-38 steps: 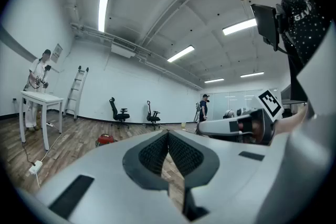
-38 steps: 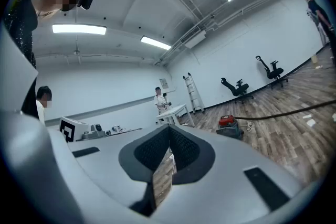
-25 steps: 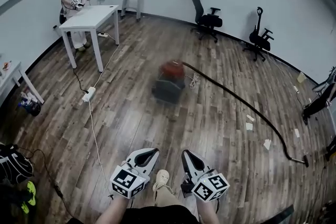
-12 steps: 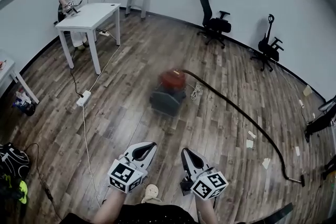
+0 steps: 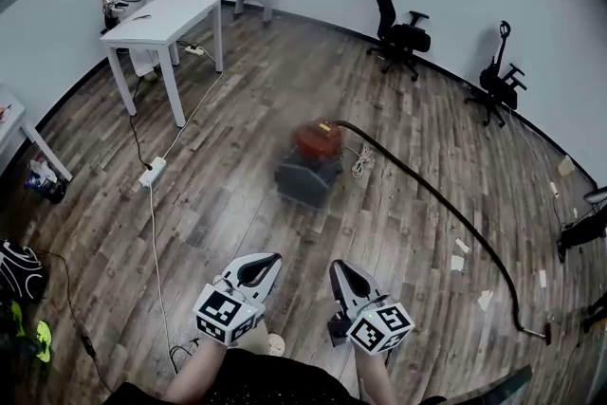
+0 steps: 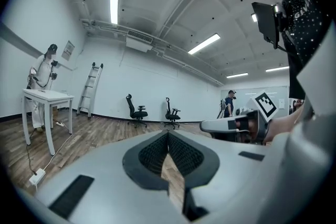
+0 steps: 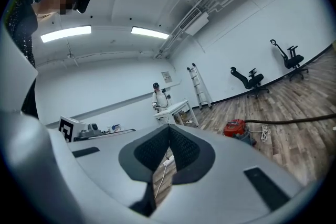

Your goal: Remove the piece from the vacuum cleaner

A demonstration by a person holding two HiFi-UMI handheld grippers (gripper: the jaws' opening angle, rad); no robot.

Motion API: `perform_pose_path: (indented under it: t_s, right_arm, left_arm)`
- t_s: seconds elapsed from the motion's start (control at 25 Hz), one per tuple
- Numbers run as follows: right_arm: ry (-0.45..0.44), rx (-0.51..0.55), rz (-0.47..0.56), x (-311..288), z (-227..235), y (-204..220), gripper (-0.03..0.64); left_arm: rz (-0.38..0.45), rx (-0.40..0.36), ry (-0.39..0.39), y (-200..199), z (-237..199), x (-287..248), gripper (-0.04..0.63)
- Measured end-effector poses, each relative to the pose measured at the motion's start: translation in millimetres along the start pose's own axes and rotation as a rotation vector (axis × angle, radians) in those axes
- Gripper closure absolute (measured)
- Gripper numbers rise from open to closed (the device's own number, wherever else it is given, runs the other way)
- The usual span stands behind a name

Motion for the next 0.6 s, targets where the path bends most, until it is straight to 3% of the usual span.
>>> perform_pose_path:
  t_s: [0.32,0.6]
  right_arm:
    - [0.026,-0.014,-0.005,-48,23,-6,0.604]
    - [0.082,-0.024,-0.013,-128,68,-32,0.604]
  left_arm:
    - [-0.007,0.005,0.036,-4,-50,-36,0.584]
    - [0.001,0.015,0.079,-22,-133,-105,0.584]
Point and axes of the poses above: the fingertips, and each gripper's own axes: x backward along the fingers, z to its right, y out of its underside, the point moved 4 cm from there along x, backward along the fingers, and after that the axes turned 10 degrees about y, right-handed, at the moved point
